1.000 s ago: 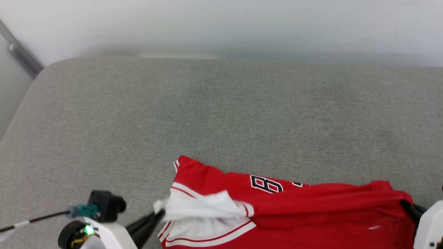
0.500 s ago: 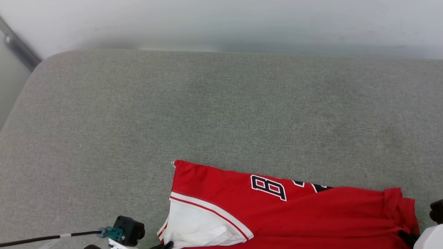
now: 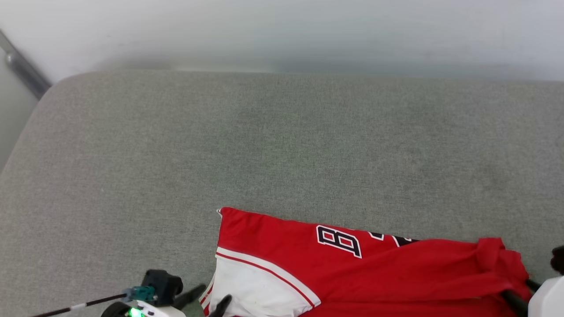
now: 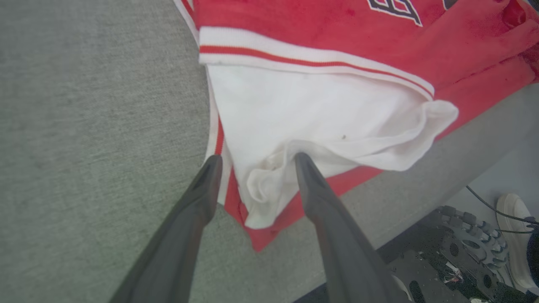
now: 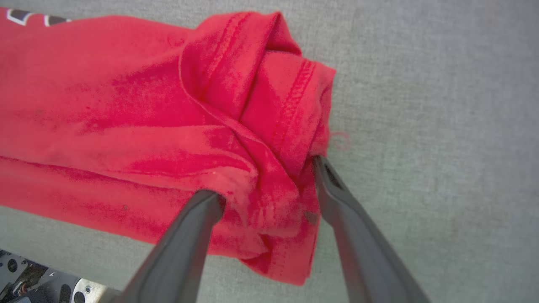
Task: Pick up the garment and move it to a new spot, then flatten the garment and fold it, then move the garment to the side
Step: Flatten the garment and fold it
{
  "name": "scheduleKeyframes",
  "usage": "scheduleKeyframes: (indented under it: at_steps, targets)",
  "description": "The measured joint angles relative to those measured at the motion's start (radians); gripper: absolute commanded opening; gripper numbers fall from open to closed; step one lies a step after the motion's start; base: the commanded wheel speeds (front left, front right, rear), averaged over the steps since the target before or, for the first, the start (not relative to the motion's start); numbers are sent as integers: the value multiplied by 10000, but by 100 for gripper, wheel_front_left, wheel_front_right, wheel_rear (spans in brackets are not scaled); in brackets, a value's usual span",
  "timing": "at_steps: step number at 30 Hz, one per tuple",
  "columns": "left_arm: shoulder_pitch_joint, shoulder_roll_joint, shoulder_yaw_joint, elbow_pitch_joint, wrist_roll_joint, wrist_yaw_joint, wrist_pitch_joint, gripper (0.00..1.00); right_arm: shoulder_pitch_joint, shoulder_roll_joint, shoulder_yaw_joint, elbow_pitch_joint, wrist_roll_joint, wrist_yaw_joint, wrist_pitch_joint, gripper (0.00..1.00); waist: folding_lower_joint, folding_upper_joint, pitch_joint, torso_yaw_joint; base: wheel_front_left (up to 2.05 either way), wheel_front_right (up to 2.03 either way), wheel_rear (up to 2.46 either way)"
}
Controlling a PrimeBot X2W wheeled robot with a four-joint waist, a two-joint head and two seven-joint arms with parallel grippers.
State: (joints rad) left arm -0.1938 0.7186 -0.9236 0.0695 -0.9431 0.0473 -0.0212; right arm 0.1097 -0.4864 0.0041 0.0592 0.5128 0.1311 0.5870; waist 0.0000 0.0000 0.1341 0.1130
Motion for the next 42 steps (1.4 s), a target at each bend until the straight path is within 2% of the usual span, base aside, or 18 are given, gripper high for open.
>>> scheduleKeyframes:
  at_steps: [3,9,12,15,18,22,28,32,35,42]
  targets:
    - [2,-15,364,-249,130,15,-884,100,-61,58,-332,-407,77,0,136,100,0,0,-209,1,0,0,0]
    - [424,-163,1613,-596,73,619,-2282,100,-19,520,-1147,-1258,148,0,571,100,0,0,-641,37,0,0,0]
    - [810,-702,2987,-1058,313,957,-2387,100,82,984,-1708,-1603,136,0,809,100,0,0,-712,111,0,0,0]
    - [1368,-1526,4800,-1785,1358,1005,-2403,100,274,1496,-2232,-1858,73,-2,1049,100,0,0,-681,192,0,0,0]
    - [2189,-2443,6165,-2268,2462,639,-2418,100,402,1952,-2679,-1881,-52,-2,1193,100,0,0,-605,250,0,0,0]
    - [2798,-3664,7747,-2686,3651,-134,-2418,100,513,2376,-3101,-1536,-295,-2,1256,100,0,0,-502,352,0,0,0]
    - [3277,-4945,9108,-2562,4794,-1283,-2418,100,361,2924,-3647,-454,-481,-2,951,100,0,0,-350,522,0,0,0]
    - [3283,-5434,9469,-2406,5191,-1628,-2418,100,243,2938,-3703,274,-901,-2,708,100,0,0,-216,655,0,0,0]
    - [3233,-5626,9595,-2337,5338,-1708,-2418,100,21,3018,-3730,736,-842,-2,594,100,0,0,-95,747,0,0,0]
    - [3067,-5622,9350,-2238,5430,-1764,-2418,100,-117,2901,-3214,1220,-284,-79,545,100,-1,0,102,940,0,0,0]
